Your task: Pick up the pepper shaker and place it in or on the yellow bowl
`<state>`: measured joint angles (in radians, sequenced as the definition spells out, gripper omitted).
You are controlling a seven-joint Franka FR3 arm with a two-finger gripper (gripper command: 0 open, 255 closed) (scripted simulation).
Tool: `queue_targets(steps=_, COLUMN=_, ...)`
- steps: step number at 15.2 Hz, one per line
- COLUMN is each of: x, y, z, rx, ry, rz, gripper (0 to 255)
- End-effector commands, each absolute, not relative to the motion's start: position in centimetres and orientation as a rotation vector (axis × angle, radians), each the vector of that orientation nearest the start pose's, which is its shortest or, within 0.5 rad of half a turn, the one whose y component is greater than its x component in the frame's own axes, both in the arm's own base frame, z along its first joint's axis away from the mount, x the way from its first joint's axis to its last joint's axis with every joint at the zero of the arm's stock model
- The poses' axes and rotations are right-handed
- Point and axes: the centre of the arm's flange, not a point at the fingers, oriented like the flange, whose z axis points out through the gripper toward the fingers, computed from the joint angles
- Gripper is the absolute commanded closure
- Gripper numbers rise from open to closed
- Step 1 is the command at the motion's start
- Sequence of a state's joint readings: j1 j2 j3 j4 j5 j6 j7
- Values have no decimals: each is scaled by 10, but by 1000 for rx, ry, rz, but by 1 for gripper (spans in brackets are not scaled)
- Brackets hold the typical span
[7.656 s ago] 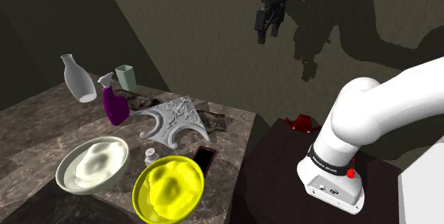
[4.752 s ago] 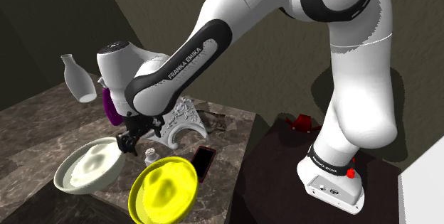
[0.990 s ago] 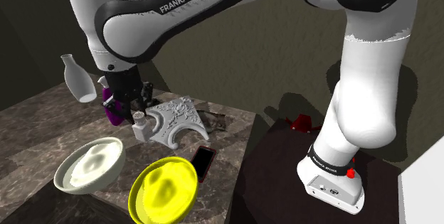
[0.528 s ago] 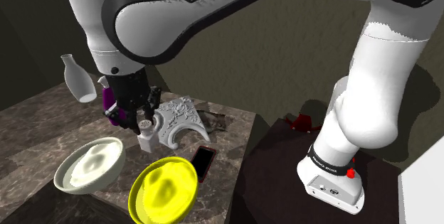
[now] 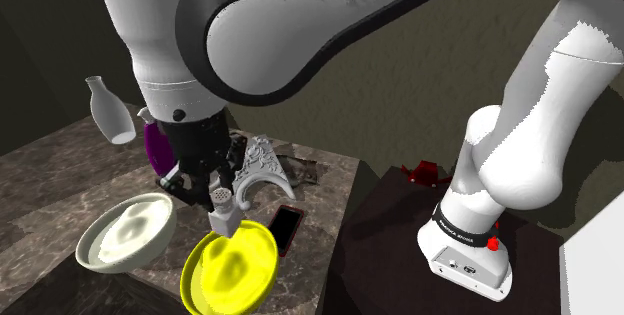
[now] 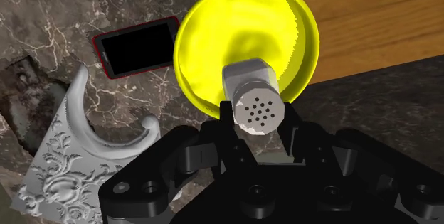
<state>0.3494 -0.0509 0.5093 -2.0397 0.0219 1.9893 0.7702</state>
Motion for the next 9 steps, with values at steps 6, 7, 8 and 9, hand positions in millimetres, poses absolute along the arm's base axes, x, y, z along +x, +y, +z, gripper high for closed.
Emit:
queue_targets(steps=6, x=347, y=411, z=425, rx=-3147, ry=-123, rz=1, gripper=255)
queue_targets(steps=7, x=347, y=411, z=419, rx=-3147, ry=-123, rz=1, gripper=255)
queue_targets(steps=8, x=347, y=411, z=414, rx=-3147, ry=-123, rz=1, gripper=255)
queue_targets(steps=9, x=347, y=411, z=409, rx=-3147, ry=-123, rz=1, gripper=255)
